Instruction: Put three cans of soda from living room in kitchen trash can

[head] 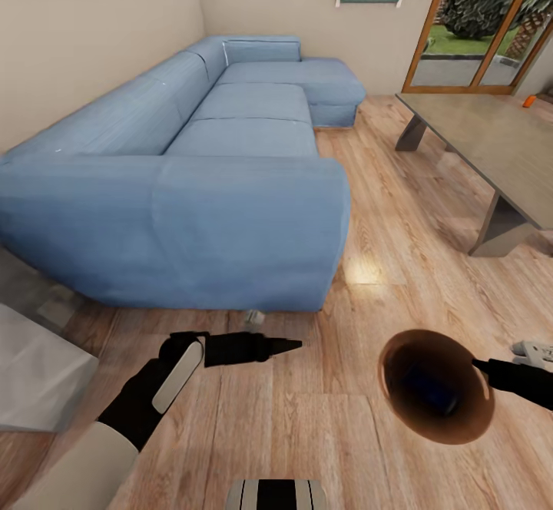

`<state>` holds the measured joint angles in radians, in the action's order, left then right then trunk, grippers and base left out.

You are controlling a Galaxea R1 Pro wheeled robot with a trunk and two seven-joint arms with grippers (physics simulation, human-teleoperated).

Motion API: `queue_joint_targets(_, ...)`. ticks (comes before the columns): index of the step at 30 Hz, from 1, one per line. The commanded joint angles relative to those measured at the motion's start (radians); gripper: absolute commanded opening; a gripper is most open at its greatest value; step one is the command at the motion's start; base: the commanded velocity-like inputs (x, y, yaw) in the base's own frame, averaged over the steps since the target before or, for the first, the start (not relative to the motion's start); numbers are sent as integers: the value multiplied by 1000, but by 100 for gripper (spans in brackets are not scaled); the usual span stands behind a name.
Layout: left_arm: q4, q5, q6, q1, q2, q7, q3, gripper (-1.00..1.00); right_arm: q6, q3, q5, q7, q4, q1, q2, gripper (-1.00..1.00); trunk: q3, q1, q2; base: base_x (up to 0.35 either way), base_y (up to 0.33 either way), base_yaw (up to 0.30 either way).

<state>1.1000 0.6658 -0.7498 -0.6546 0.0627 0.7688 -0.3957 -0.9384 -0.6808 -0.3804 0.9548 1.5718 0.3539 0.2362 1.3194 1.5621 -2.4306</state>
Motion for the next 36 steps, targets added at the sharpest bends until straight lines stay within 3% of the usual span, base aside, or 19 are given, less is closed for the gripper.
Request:
queue_joint_targets(1,-6,1,0,0,6,-1,1,100,-6,-1,6,6,0,0,-6,-100,0,0,0,0,0,0)
queue_joint_targets(6,-11,1,0,0,26,-2,1,100,-17,-8,-18,28,2,0,-32,-100,0,0,0,0,0,0)
queue_joint_targets(15,-11,1,0,0,28,-3,1,100,-25,-30,-66,68,2,0,-33,-100,-6,0,0,0,0,31)
queue_joint_targets(16,-11,0,0,0,28,-3,1,100,-109,-31,157,87,2,0,-32,-100,-7,0,0,0,0,120)
queue_joint_targets(36,-31,0,2,0,28,-6,10,100,-109,-39,156,94,2,0,-28,-100,-37,0,0,0,0,143)
